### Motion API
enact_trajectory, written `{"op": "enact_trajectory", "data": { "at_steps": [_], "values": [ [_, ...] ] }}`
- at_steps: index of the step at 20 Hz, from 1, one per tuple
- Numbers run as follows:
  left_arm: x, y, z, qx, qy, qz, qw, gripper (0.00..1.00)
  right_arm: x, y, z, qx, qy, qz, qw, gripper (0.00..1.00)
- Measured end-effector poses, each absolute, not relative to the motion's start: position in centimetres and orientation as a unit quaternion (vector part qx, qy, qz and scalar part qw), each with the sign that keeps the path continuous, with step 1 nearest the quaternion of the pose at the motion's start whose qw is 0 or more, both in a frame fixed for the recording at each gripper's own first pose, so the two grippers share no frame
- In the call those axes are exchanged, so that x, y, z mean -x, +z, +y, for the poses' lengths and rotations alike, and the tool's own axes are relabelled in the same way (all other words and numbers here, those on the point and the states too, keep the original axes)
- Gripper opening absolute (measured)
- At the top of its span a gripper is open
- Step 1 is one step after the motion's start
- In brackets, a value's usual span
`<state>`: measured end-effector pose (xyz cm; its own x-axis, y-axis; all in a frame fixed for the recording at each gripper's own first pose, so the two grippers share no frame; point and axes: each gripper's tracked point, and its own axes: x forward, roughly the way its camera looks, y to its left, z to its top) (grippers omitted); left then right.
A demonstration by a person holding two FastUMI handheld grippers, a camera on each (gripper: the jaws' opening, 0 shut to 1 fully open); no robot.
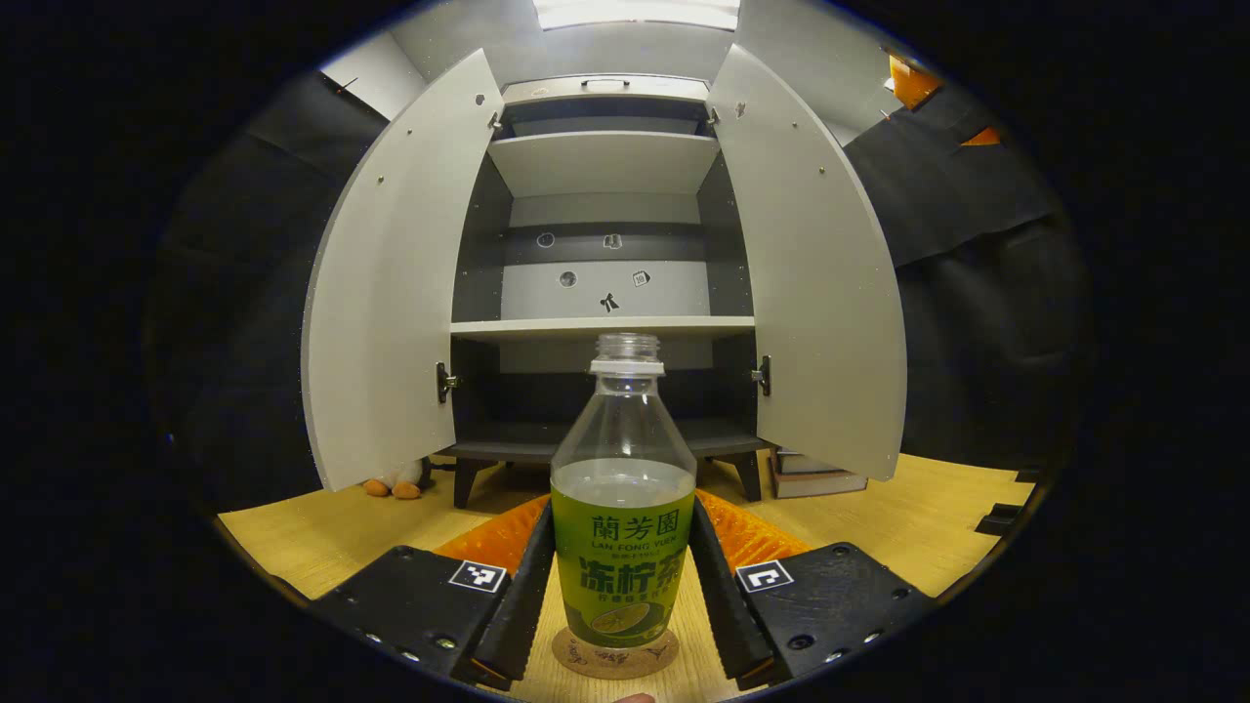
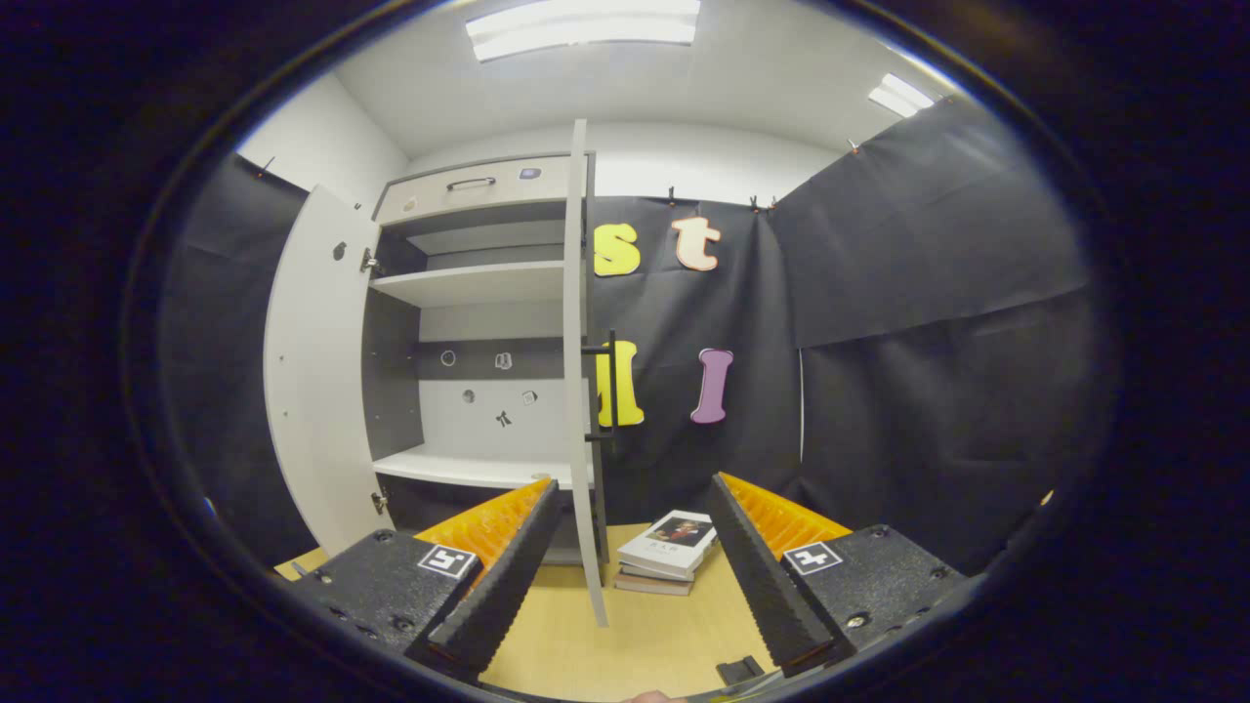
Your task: Grasp the bottle in the cabinet with the left hand and place it on the coaster, then close the right door with the right hand and the left door with the left hand.
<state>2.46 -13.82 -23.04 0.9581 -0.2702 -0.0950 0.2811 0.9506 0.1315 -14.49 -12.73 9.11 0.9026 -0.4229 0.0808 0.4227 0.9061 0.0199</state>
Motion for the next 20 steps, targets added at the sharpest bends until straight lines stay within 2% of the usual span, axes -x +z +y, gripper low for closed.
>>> {"op": "enact_trajectory", "data": {
  "at_steps": [6, 11, 14, 15, 16, 17, 18, 19, 20],
  "values": [
    [-2.3, -26.3, -13.0, -0.063, -0.134, 0.056, 0.987, 0.71, 14.3, 8.6, -12.3, 0.012, -0.217, -0.024, 0.976, 0.99],
    [-1.9, -26.0, -13.0, -0.062, -0.141, 0.049, 0.987, 0.71, 13.1, 7.7, -11.6, 0.002, -0.199, -0.01, 0.98, 0.99],
    [-2.3, -26.2, -12.9, -0.059, -0.141, 0.055, 0.987, 0.74, 12.5, 7.3, -11.4, -0.002, -0.192, -0.006, 0.981, 0.96],
    [-2.4, -26.3, -13.0, -0.057, -0.144, 0.058, 0.986, 0.8, 12.4, 7.2, -11.4, -0.002, -0.191, -0.004, 0.982, 0.99],
    [-2.4, -26.4, -13.0, -0.054, -0.144, 0.063, 0.986, 0.76, 12.3, 7.1, -11.5, -0.002, -0.19, -0.003, 0.982, 0.99],
    [-2.3, -26.5, -13.1, -0.05, -0.145, 0.067, 0.986, 0.8, 12.2, 7.0, -11.5, -0.001, -0.189, -0.002, 0.982, 0.96],
    [-2.3, -26.4, -12.9, -0.048, -0.142, 0.071, 0.986, 0.84, 12.1, 7.0, -11.5, -0.001, -0.188, -0.001, 0.982, 0.99],
    [-2.2, -26.0, -12.9, -0.044, -0.141, 0.071, 0.986, 0.95, 12.0, 6.9, -11.5, 0.0, -0.188, 0.0, 0.982, 0.99],
    [-2.1, -25.5, -13.0, -0.04, -0.142, 0.068, 0.987, 0.97, 12.0, 6.9, -11.6, 0.0, -0.187, 0.0, 0.982, 0.99]
  ]
}}
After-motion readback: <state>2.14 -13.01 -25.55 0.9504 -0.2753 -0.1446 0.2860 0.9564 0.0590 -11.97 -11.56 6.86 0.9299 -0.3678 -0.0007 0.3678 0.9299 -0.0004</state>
